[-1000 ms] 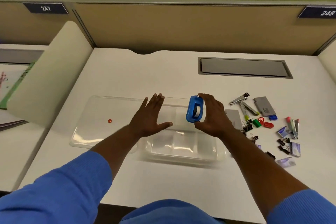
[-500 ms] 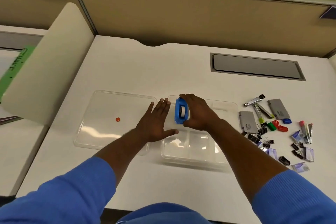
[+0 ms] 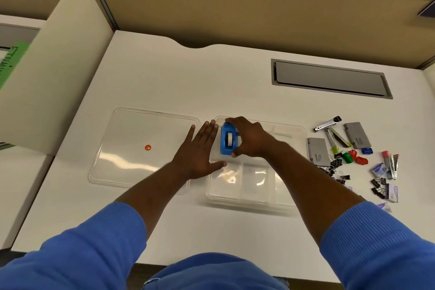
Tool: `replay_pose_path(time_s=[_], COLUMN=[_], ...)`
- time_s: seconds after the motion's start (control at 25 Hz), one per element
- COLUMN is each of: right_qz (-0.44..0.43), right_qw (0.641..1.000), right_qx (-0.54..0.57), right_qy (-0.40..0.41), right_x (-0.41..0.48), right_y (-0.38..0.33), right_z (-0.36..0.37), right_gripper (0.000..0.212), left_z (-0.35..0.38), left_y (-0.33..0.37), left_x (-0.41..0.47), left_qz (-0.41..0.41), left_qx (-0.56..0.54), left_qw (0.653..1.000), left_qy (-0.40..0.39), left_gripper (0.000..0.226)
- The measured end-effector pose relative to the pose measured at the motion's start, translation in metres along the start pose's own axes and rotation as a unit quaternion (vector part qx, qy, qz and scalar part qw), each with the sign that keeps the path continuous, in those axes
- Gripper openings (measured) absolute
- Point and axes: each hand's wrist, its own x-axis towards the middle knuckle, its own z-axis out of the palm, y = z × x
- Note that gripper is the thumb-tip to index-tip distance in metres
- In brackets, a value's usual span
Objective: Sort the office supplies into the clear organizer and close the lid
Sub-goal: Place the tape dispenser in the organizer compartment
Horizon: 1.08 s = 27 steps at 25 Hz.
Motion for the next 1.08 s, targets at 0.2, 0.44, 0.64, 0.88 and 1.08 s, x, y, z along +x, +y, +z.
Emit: replay_pose_path(time_s=[0.2,0.44,0.64,0.88,1.08], right_qz=[0.033,0.008,-0.005,-0.009,-0.014], right_qw=[0.999,0.997,0.993,0.987,0.982], right_qx=[0.006,-0.018,-0.024,-0.023,0.004], right_qy=[-0.012,0.071,0.116,0.161,0.188], right_x=[0.006,-0.011,-0.032,-0.068,-0.111], right_y=[0.002,0.000,0.004,0.023,0.062], right_z=[0.012,0.014,0.018,0.015,0.005], right_gripper=[0.087,0.081,0.087,0.090,0.087], left_z=[-0.005,-0.010,-0.024,-0.038,-0.038], left_y=[0.000,0.003,0.008,0.042,0.096], left_x=[-0.001,-0.002,0.002,0.006,0.019], left_qz=[0.001,-0.005,-0.017,0.012,0.023], left_qx=[0.008,0.000,-0.019,-0.015,-0.021], left_qw=[1.000,1.000,1.000,0.999,0.999], left_qy=[-0.004,-0.006,0.019,0.029,0.045], left_gripper=[0.109,0.108,0.102,0.100,0.100])
